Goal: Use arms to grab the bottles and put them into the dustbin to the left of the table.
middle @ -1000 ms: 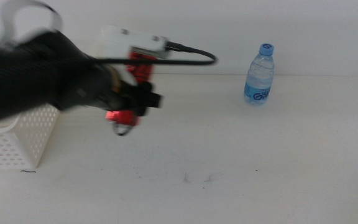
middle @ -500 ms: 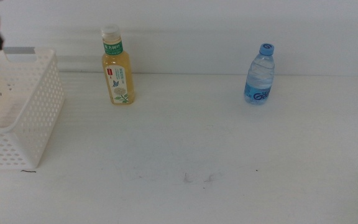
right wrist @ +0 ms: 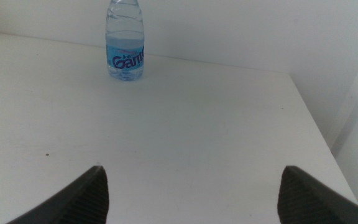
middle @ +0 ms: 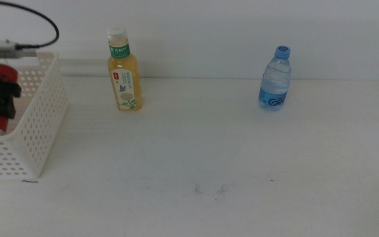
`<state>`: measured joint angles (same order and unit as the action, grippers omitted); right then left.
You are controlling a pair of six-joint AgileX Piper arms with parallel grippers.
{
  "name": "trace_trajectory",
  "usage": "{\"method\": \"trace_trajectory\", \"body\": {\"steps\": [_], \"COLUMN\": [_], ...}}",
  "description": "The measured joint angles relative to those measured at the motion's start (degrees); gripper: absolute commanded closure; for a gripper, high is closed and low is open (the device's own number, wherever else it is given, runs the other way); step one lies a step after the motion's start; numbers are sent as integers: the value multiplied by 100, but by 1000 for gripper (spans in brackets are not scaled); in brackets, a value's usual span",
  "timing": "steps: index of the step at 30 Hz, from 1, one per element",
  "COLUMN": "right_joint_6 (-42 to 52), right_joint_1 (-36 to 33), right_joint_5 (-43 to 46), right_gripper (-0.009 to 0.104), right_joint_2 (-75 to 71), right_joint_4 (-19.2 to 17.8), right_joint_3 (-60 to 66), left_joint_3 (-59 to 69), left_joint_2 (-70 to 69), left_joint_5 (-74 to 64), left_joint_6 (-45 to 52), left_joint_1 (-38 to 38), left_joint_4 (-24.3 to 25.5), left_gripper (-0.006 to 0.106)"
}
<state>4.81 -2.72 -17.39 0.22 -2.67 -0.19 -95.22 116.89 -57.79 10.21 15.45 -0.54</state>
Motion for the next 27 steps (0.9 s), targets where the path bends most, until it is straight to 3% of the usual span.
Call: {"method": "trace_trajectory", "body": {"steps": [6, 12, 16, 20, 27], "right_joint_6": [0, 0, 0, 0, 0], "right_joint_1": [0, 0, 0, 0, 0], "right_joint_5": [0, 0, 0, 0, 0], "right_gripper": [19, 19, 19, 19, 19], "right_joint_2": [0, 0, 0, 0, 0], "right_joint_4": [0, 0, 0, 0, 0], "right_joint_3": [0, 0, 0, 0, 0], "left_joint_3": [0, -24, -24, 323, 2343], "left_joint_2": [359, 296, -36, -1229, -3537], "left_joint_5": [324, 301, 79, -177, 1211], "left_joint_6": [9, -66, -309, -652, -893], "left_joint_1": [0, 0, -33, -324, -1792], "left_joint_4": [0, 0, 16, 86, 255], "left_gripper": [39, 9, 7, 7, 7]}}
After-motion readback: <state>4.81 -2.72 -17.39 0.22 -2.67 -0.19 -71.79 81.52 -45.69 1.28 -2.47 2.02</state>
